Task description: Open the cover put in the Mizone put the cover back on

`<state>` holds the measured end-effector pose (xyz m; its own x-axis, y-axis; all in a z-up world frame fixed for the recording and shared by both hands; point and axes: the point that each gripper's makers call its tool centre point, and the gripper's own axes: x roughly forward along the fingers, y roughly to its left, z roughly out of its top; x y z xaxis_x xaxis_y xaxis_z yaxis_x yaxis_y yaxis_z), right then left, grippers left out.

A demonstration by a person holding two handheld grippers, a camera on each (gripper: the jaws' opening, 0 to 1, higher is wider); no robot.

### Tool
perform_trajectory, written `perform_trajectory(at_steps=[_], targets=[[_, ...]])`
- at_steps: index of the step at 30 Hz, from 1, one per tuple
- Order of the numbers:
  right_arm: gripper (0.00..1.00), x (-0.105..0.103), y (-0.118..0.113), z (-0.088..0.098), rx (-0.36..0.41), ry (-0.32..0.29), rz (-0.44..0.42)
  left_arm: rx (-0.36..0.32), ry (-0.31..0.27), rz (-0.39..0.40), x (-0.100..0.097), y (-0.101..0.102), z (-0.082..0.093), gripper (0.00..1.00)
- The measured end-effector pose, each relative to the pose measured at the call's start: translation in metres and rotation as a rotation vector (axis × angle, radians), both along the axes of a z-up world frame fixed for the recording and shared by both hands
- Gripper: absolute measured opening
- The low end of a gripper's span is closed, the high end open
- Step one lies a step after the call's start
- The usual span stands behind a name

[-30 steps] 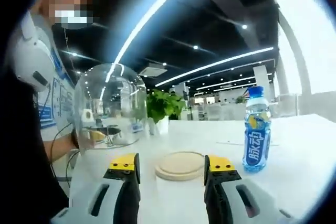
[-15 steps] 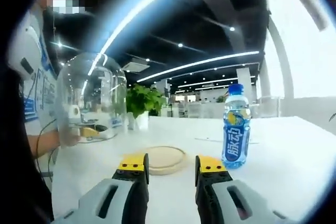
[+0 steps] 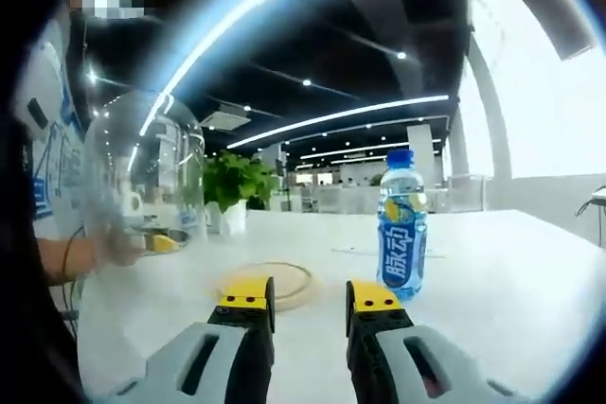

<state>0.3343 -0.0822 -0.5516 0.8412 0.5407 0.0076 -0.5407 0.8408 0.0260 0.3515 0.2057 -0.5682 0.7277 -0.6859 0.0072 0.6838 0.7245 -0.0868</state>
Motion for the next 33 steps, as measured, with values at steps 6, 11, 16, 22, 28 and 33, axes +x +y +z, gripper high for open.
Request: perform_trajectory(at_steps=[6,11,16,22,28,33], targets=[[0.24,0.005,-0.006,-0.006,-0.014,0.013,-0.045,-0.058,0.031,-0.003,0.0,0.002,-0.012,0.26],[0.24,0.012,-0.013,-0.002,0.036,0.002,-0.097,-0.064,0.016,0.035,0.003,0.009,-0.007,0.24],[0.26,0.018,-0.018,0.002,0.071,0.0,-0.136,-0.083,0.036,0.041,0.002,0.011,-0.01,0.17],[0.27,0.02,-0.018,-0.001,0.036,0.014,-0.137,-0.097,0.029,0.04,0.001,0.011,-0.008,0.18],[0.27,0.029,-0.025,0.001,0.016,0.02,-0.172,-0.122,0.047,0.033,0.001,0.011,-0.008,0.18],[0.27,0.044,-0.033,0.016,0.033,-0.009,-0.222,-0.102,0.052,0.044,0.001,0.008,-0.009,0.19]])
